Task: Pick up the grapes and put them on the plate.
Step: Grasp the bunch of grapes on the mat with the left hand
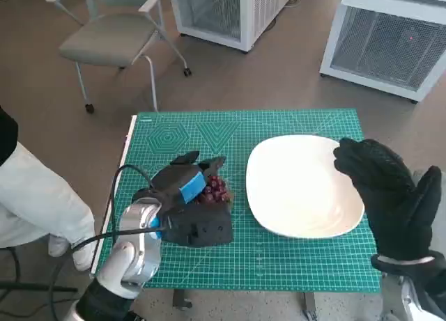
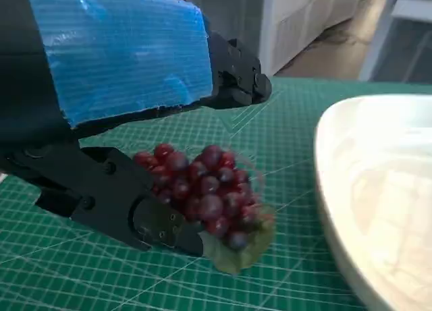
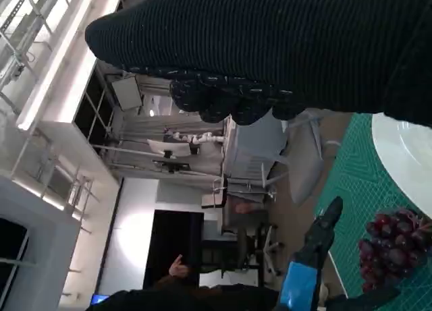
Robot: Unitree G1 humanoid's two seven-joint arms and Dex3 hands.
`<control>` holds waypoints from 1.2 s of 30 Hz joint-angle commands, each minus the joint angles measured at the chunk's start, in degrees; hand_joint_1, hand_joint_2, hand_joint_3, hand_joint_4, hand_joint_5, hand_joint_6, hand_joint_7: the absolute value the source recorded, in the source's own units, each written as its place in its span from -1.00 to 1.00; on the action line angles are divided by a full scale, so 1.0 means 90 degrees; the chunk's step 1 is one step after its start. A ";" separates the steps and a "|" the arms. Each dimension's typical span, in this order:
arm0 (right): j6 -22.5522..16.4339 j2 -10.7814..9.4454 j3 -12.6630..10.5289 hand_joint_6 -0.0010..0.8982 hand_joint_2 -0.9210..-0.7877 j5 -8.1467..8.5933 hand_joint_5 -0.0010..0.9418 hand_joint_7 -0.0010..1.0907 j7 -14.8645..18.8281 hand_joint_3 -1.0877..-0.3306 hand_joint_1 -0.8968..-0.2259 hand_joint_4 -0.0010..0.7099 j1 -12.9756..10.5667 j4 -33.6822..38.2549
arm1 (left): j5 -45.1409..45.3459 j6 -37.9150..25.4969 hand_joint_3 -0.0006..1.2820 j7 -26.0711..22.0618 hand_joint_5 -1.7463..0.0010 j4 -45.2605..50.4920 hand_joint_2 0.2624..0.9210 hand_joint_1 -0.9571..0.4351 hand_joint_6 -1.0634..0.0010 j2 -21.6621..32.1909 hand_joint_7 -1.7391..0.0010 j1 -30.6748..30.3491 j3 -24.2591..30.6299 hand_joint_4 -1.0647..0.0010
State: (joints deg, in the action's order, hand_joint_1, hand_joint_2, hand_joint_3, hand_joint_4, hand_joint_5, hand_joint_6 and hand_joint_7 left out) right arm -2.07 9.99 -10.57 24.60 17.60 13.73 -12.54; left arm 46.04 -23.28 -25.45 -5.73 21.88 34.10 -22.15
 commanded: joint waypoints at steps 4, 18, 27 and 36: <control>-0.0003 -0.0019 -0.0013 -0.49 -1.00 -0.0007 0.70 0.81 0.0027 0.24 0.63 0.21 -0.0122 0.0116 | 0.0192 -0.0249 -1.00 -0.0044 0.99 -0.0392 0.46 0.08 0.47 -0.0033 0.99 0.0317 -0.0166 0.77; -0.0021 -0.0019 -0.0020 -0.49 -1.00 -0.0019 0.70 0.80 0.0016 0.24 0.64 0.20 -0.0069 0.0188 | 0.0099 -0.0295 -0.99 0.0360 1.00 -0.2136 0.48 0.04 0.47 -0.0469 1.00 0.1037 -0.0450 0.76; -0.0024 -0.0036 0.0027 -0.49 -1.00 -0.0026 0.70 0.80 0.0023 0.24 0.64 0.20 -0.0059 0.0196 | -0.0048 0.0211 -1.00 0.0969 1.00 -0.4205 0.48 0.08 0.50 -0.1032 1.00 0.1745 -0.0715 0.77; -0.0038 -0.0018 0.0018 -0.50 -1.00 0.0012 0.69 0.80 0.0080 0.24 0.64 0.19 -0.0080 0.0220 | -0.0152 0.0699 -0.99 0.1129 0.99 -0.5313 0.52 0.12 0.48 -0.1201 0.99 0.2210 -0.0855 0.76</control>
State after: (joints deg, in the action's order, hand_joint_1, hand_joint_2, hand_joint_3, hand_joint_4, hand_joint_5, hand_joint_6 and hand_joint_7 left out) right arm -2.71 9.92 -10.52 24.58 17.82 13.95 -11.33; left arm 45.44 -18.52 -15.76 -50.88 11.53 52.67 -29.23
